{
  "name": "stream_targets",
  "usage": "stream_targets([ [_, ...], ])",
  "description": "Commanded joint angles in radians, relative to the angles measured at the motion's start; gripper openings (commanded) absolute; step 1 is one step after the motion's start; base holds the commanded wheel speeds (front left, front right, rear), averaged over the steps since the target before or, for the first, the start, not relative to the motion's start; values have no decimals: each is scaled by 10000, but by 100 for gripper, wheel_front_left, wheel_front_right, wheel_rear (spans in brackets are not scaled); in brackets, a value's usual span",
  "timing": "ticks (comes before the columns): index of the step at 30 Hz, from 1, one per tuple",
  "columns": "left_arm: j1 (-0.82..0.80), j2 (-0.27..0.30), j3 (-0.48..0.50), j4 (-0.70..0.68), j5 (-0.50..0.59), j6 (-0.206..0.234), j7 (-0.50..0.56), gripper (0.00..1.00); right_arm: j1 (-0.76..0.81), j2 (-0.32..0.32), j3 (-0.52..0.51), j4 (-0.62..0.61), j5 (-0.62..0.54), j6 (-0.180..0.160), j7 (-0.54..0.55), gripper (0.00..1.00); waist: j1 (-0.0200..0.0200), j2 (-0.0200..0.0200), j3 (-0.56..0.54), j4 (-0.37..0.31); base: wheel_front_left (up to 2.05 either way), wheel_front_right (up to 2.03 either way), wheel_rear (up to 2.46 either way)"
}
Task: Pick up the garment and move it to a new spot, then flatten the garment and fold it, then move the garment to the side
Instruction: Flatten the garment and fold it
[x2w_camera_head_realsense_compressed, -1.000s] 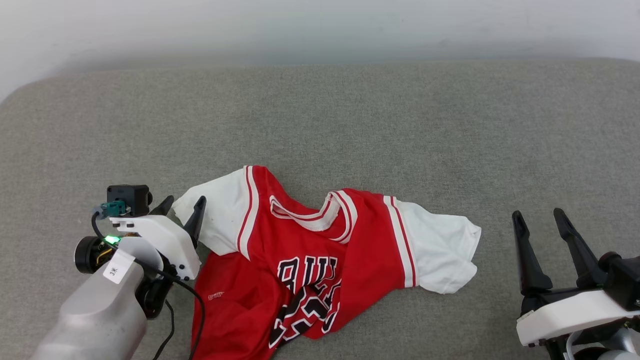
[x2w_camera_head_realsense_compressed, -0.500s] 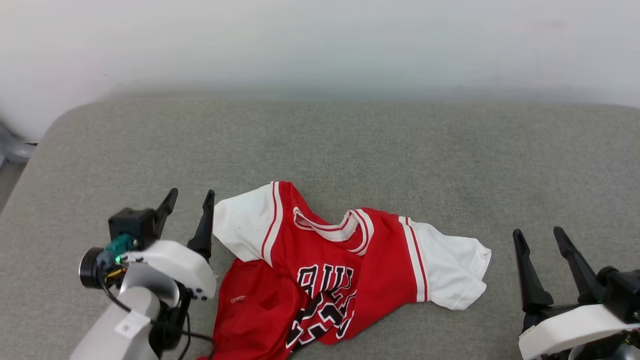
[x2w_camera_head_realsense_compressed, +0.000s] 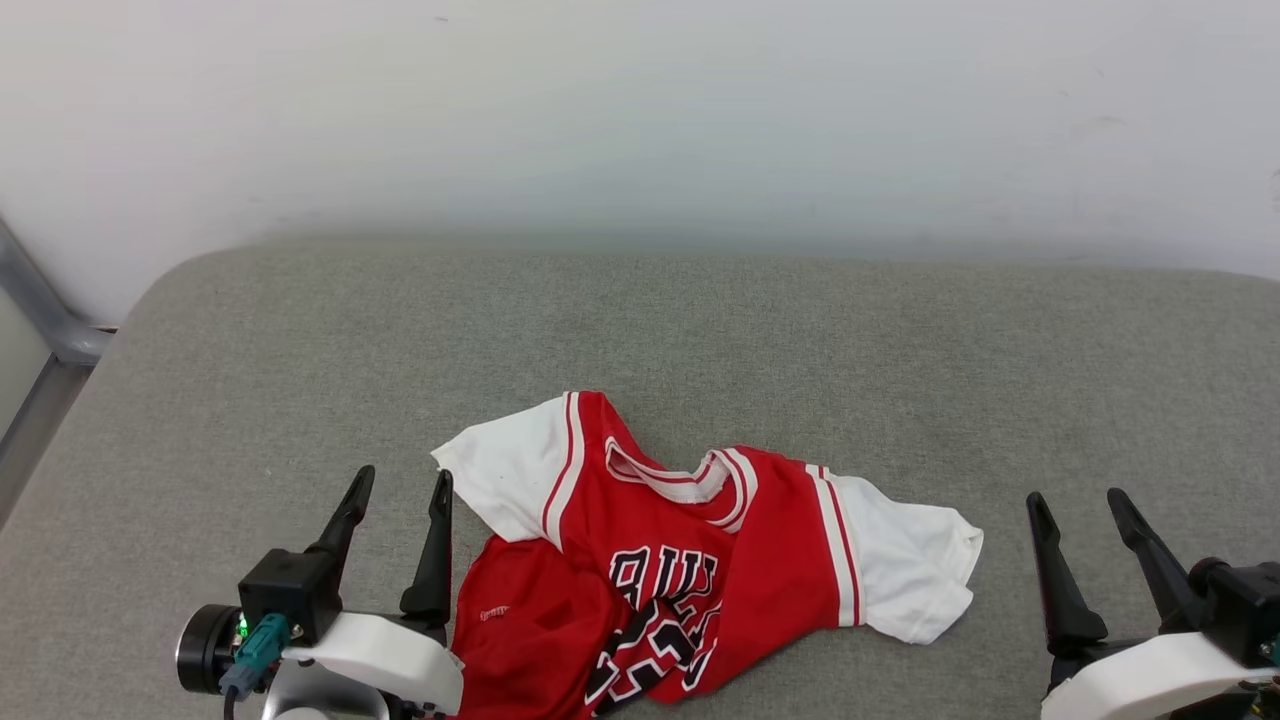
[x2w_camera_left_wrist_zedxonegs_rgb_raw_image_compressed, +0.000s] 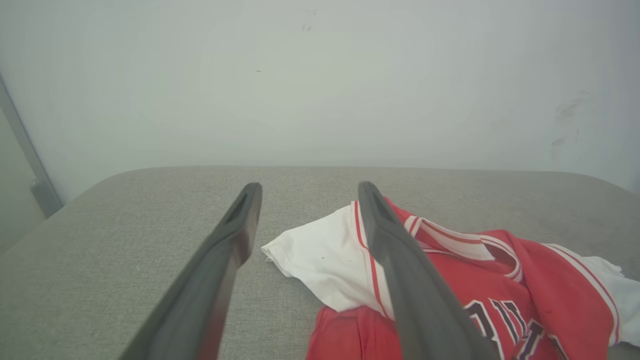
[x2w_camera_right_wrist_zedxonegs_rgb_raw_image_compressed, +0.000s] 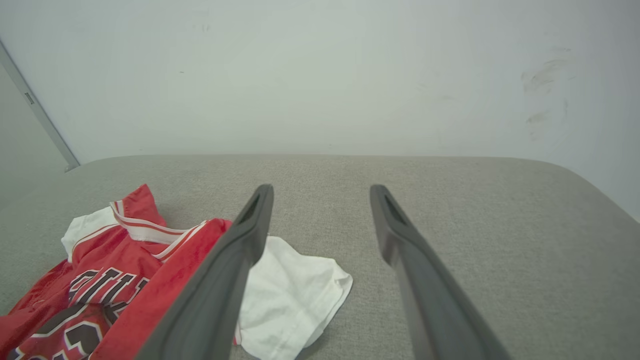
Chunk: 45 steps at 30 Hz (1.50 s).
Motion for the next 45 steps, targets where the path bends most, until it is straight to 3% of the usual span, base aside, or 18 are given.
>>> stream_targets([
  [1, 208, -119, 91, -89, 136, -65, -18, 100, 70, 0, 4, -63, -65, -3, 59, 100, 1, 0, -48, -9, 0, 0, 0],
  [12, 514, -487, 552, 44, 572, -397, -18, 100, 302, -2, -384, 214, 263, -3, 779, 100, 1, 0, -161, -4, 0, 0, 0],
  [14, 498, -571, 630, 84, 588, -470, -19, 100, 294, -2, -619, 582, 454, -3, 1289, 100, 1, 0, -141, 18, 0, 0, 0],
  [15, 368, -707, 699, 142, 610, -617, -19, 100, 83, 3, -1005, 1271, 542, -3, 2281, 100, 1, 0, -82, 157, 0, 0, 0],
  [19, 261, -919, 834, 118, 689, -803, -19, 100, -389, -51, -1273, 1926, 678, -3, 3729, 100, 1, 0, 73, 382, 0, 0, 0],
  [27, -69, -1391, 1229, 2, 916, -1187, -19, 100, -2177, -765, -875, 2819, 1072, -3, 6308, 100, 1, 0, 970, 815, 0, 0, 0],
  [35, -542, -1832, 1652, 135, 1217, -1728, -19, 100, -3898, -1467, -125, 4029, 901, -3, 7259, 100, 1, 0, 1853, 1196, 0, 0, 0],
  [42, -732, -2155, 1979, 431, 1377, -2062, -19, 100, -3772, -1571, 724, 5453, 1446, 2, 8591, 100, 1, 0, 2158, 1332, 0, 0, 0],
  [43, -736, -2204, 2012, 465, 1389, -2097, -19, 100, -3694, -1539, 823, 5565, 1564, 3, 8786, 85, 1, 0, 2170, 1325, 0, 0, 0],
  [44, -739, -2238, 2052, 499, 1405, -2125, -19, 100, -3636, -1492, 909, 5607, 1710, 12, 8893, 27, 1, 0, 2182, 1319, 0, 0, 0],
  [45, -738, -2265, 2090, 541, 1434, -2134, -19, 100, -3638, -1485, 979, 5601, 1790, 14, 8937, 0, 1, 0, 2180, 1307, 0, 0, 0],
])
